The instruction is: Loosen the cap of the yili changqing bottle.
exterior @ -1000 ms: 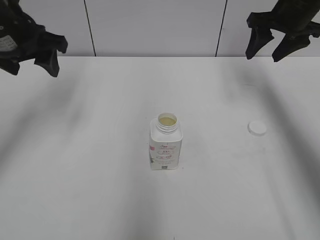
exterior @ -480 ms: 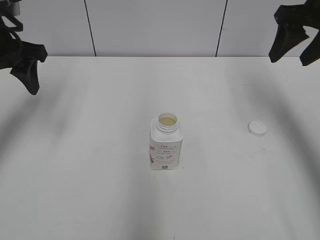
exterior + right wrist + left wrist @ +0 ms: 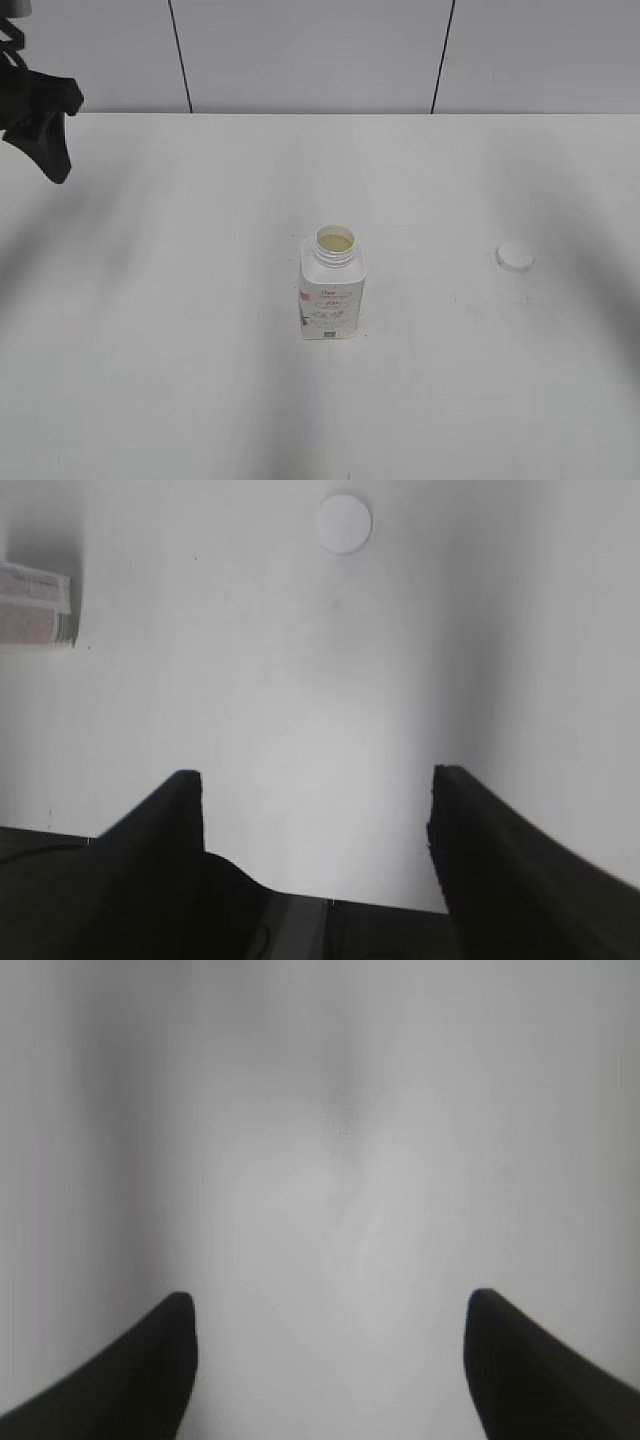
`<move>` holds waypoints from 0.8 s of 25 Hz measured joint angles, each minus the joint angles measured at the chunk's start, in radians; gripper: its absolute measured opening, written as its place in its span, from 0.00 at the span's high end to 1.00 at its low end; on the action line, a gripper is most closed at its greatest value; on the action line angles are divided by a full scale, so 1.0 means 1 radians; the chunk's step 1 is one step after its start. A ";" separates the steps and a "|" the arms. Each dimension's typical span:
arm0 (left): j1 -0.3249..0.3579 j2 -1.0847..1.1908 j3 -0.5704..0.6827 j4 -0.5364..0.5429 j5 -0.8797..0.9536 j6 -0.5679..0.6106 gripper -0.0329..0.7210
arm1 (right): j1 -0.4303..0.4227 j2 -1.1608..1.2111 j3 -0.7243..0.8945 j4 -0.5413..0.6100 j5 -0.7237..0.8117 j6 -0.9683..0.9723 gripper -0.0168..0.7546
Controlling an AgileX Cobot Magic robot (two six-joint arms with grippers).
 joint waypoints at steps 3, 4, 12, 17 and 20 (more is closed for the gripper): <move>0.000 -0.087 0.051 0.001 0.001 0.000 0.33 | 0.000 -0.132 0.096 0.000 0.000 0.014 0.26; 0.000 -0.122 0.073 0.001 0.001 0.000 0.34 | 0.000 -0.181 0.132 0.000 0.000 0.016 0.26; 0.000 -0.386 0.223 -0.008 0.007 0.000 0.37 | 0.000 -0.634 0.379 0.000 0.004 0.022 0.26; 0.000 -0.518 0.256 -0.060 0.007 0.000 0.39 | 0.000 -0.877 0.491 0.000 0.004 0.022 0.26; 0.000 -0.591 0.262 -0.072 0.008 0.000 0.40 | 0.000 -0.995 0.547 0.001 0.006 0.022 0.26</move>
